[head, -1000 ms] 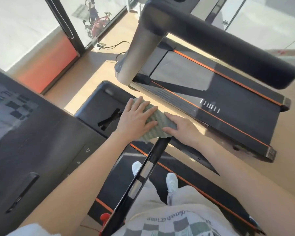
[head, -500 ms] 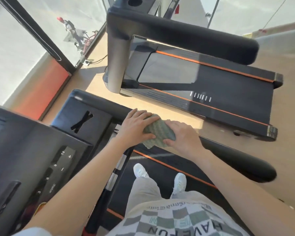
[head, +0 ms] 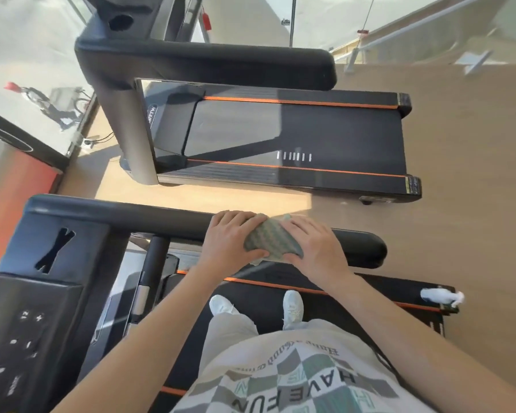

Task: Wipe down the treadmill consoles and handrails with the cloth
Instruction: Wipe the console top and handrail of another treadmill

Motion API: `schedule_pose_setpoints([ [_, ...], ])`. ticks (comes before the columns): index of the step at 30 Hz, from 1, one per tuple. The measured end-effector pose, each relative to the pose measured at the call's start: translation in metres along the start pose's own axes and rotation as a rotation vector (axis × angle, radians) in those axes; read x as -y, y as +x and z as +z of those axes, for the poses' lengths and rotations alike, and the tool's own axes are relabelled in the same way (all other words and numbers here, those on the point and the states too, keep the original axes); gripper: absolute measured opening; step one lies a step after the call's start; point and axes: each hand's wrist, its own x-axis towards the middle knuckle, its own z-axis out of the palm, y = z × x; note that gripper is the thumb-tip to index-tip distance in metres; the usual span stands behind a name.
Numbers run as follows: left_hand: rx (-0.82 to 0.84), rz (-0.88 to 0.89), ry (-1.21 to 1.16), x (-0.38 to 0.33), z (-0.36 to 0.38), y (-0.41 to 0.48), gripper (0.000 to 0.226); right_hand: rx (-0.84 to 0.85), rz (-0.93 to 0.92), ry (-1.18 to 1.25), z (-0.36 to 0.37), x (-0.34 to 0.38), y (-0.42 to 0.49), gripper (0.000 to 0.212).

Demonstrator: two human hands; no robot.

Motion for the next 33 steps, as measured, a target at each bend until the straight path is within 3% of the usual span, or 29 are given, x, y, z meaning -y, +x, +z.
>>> schedule_pose_setpoints([
  [10,0.101,0.125,0.003,-0.089,0.025,0.031,0.073,-0.177,0.147,0.009,-0.020,-0.070,-0.071,0.075],
  [16,0.156,0.217,-0.024,-0.144,0.035,0.053,0.069,-0.291,0.333,0.190,-0.016,-0.101,-0.113,0.076],
  [21,0.236,0.312,0.025,-0.181,0.045,0.072,0.067,-0.187,0.586,0.637,-0.015,-0.119,-0.132,0.060],
  [26,0.391,0.408,0.107,-0.205,0.045,0.096,0.064,-0.067,0.769,0.864,-0.017,-0.132,-0.134,0.057],
  [31,0.618,0.456,0.108,-0.223,0.042,0.124,0.057,0.061,0.845,1.189,-0.018,-0.143,-0.143,0.059],
  [33,0.750,0.432,0.107,-0.229,0.040,0.138,0.052,0.080,0.898,1.289,-0.020,-0.143,-0.148,0.049],
])
